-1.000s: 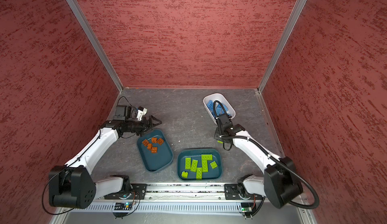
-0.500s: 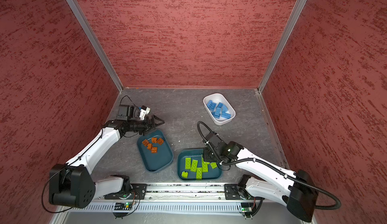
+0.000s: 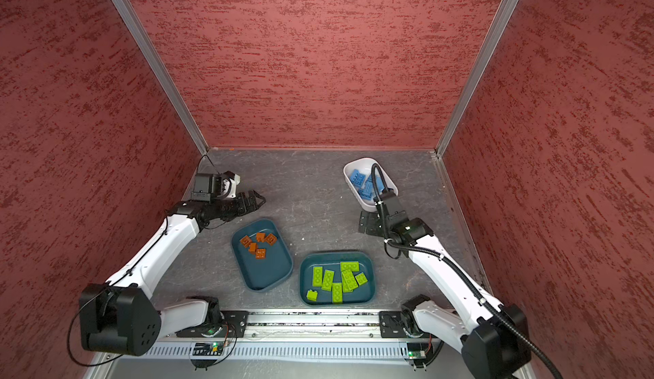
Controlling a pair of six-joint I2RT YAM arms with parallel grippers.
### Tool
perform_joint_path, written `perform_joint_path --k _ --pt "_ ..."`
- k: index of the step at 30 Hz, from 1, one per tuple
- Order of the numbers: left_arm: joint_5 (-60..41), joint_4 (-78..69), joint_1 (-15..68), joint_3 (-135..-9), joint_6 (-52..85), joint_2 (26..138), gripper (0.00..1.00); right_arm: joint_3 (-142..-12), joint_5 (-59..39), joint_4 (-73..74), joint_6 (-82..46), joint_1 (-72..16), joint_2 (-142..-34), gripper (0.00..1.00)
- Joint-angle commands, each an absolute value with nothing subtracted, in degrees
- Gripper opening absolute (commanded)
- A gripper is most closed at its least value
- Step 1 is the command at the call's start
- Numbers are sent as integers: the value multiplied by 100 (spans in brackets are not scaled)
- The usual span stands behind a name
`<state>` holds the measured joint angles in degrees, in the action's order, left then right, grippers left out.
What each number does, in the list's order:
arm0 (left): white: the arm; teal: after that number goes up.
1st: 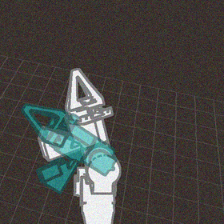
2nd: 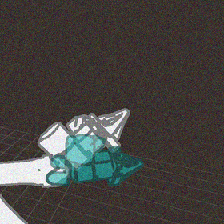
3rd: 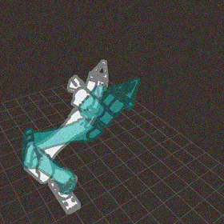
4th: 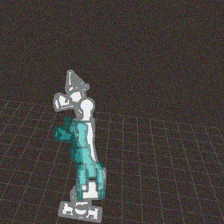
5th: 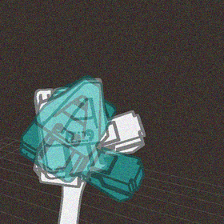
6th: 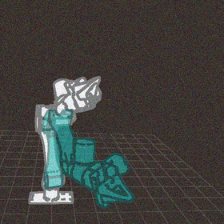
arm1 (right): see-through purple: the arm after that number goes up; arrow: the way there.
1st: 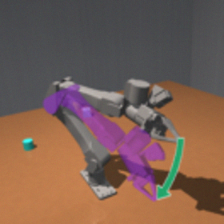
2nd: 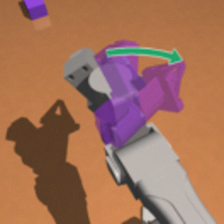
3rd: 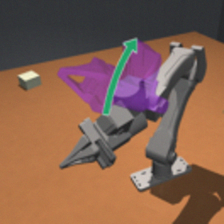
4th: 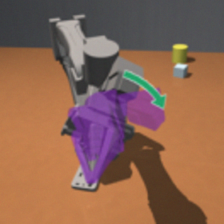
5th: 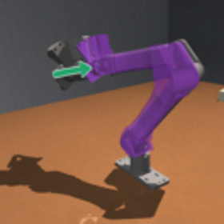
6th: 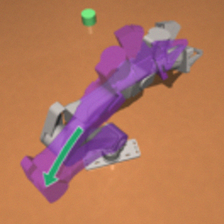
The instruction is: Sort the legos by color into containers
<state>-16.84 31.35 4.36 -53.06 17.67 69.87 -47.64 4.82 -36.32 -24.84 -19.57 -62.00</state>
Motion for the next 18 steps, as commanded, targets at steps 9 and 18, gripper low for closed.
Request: perform_joint_path --k 9,18 --pt "721 33 265 -3444 656 6885 99 -3325 843 315 -1072 13 -6553 99" --pt "123 -1978 -109 -2671 143 7462 99 -2377 993 3242 -741 211 -7528 99"
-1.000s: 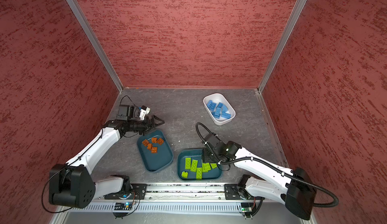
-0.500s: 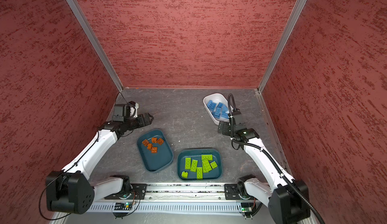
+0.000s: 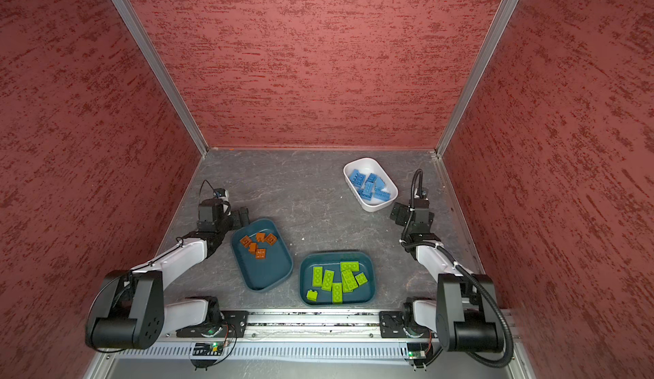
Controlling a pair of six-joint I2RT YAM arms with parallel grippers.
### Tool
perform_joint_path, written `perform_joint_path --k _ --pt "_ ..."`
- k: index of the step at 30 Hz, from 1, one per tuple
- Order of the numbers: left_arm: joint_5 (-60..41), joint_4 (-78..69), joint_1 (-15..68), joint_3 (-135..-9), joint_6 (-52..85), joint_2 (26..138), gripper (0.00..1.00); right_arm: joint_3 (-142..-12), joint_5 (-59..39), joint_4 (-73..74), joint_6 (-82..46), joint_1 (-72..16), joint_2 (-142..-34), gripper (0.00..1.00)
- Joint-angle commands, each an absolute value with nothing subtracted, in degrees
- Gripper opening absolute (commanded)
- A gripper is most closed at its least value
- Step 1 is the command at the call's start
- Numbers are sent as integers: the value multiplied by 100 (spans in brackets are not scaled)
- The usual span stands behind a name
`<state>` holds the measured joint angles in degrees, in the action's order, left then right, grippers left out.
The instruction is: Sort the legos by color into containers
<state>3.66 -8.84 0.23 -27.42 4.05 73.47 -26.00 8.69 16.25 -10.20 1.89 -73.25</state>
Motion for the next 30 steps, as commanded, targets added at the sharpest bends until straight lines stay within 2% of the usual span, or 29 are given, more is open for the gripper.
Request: perform_joint_path --k 1,5,9,13,15,18,22,25,28,30 --pt "-15 -2133 -172 -2653 109 7511 100 -2251 959 3755 -692 213 -7655 99" --pt "-446 -2688 -382 -2607 58 7721 99 -2059 709 5056 -291 215 -8017 99" --pt "-646 -3510 -482 -2530 -74 7904 99 -2097 527 5573 -125 211 -8625 99" --pt "-1093 -3163 -581 -2868 -68 8171 99 -1811 381 6100 -155 264 -8704 99" --pt "-1277 -3717 -496 -2732 -70 8328 99 -1580 268 6742 -78 266 -8889 99" --pt "-926 -4573 -233 -2386 -272 8588 99 -1587 204 6643 -37 265 -8850 99" --pt "-970 -4602 -289 -2362 -220 8616 99 -1635 491 6524 -159 268 -8830 99" --pt "-702 -5213 -266 -2159 -139 8821 99 -1628 672 6549 -232 270 -8846 99" --pt "-132 -5319 -26 -2070 -221 8790 99 -1618 672 6563 -236 271 -8846 99" --pt "-115 -5323 -20 -2080 -222 8800 99 -1618 675 6566 -234 266 -8837 99"
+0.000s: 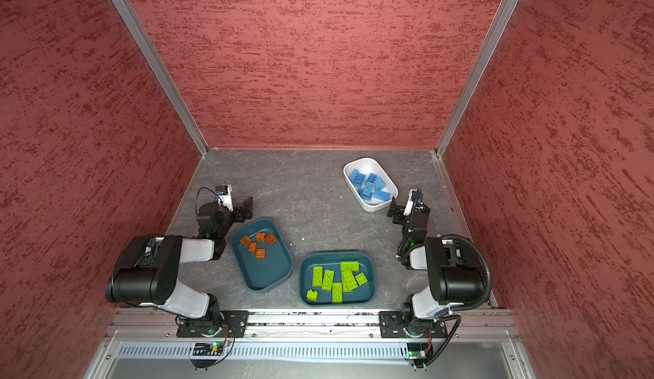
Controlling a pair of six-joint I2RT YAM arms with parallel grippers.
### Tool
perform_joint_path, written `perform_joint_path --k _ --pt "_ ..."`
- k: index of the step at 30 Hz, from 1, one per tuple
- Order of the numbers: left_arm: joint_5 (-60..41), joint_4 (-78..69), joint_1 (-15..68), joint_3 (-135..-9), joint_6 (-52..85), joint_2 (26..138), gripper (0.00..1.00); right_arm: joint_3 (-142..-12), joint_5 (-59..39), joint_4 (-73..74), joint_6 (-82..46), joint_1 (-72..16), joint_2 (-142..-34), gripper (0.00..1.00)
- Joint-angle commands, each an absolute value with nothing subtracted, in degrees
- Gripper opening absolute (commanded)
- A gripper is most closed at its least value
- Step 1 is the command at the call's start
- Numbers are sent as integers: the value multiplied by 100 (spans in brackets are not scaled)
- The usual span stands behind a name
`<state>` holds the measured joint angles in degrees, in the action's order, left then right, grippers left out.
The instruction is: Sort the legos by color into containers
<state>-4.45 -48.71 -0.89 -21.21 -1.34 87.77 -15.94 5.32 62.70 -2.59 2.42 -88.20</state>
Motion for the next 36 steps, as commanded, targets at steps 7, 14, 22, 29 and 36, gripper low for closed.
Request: perform_joint_path --k 7,14,22,29,36 --pt "-335 -5085 -183 -2196 -92 8793 99 -1635 664 6547 -237 265 -8849 99" --pt "-330 -5062 -185 -2197 -103 8786 99 -1625 676 6566 -228 271 -8843 99" --pt "-359 -5071 -198 -2197 -87 8789 99 -1644 663 6543 -223 268 -8866 99" --pt "-181 -5226 -212 -2113 -1 8784 99 -1608 211 6583 -39 259 -8846 99" --pt "351 -5242 -125 -2110 82 8792 99 -1600 191 6601 -27 255 -8839 99"
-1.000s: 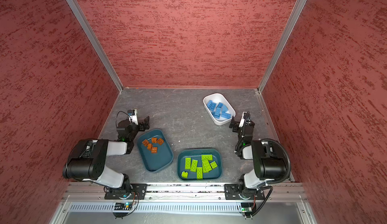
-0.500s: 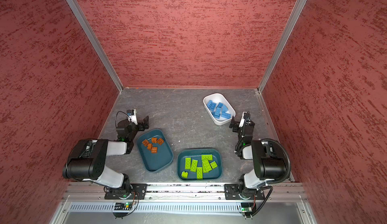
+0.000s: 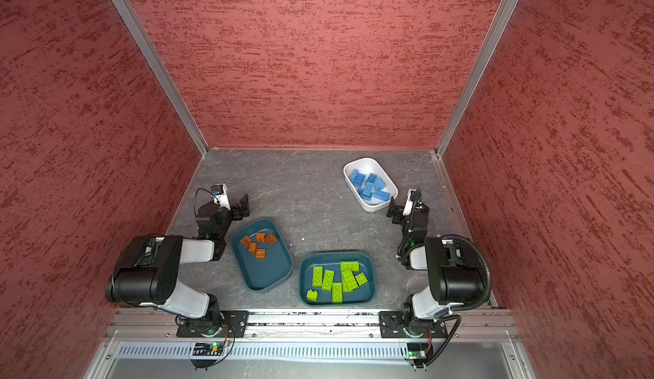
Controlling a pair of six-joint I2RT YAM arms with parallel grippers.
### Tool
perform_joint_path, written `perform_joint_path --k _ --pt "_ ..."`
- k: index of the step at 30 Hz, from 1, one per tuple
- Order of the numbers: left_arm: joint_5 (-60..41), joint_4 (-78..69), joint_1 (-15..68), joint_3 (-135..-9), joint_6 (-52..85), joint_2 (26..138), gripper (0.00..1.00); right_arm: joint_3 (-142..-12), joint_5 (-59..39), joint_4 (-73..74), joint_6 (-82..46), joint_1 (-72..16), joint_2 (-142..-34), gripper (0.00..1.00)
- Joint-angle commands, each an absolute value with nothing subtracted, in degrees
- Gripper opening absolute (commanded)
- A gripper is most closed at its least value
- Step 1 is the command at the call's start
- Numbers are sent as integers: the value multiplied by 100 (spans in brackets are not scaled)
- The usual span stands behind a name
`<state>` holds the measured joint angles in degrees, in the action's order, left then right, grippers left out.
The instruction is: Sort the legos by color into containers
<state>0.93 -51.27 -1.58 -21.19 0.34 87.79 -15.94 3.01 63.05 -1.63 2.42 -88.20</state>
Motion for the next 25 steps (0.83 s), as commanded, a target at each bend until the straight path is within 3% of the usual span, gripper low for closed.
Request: perform_joint_path --k 1,9,25 --pt "363 -5243 -115 -2109 89 8800 99 -1594 191 6603 -32 256 -8846 99" --pt "-464 -5129 -298 -2163 0 8789 99 -1588 329 6603 -99 259 -8824 99" --pt "-481 -5063 -300 -2188 0 8773 99 -1684 264 6451 -113 280 -8862 99"
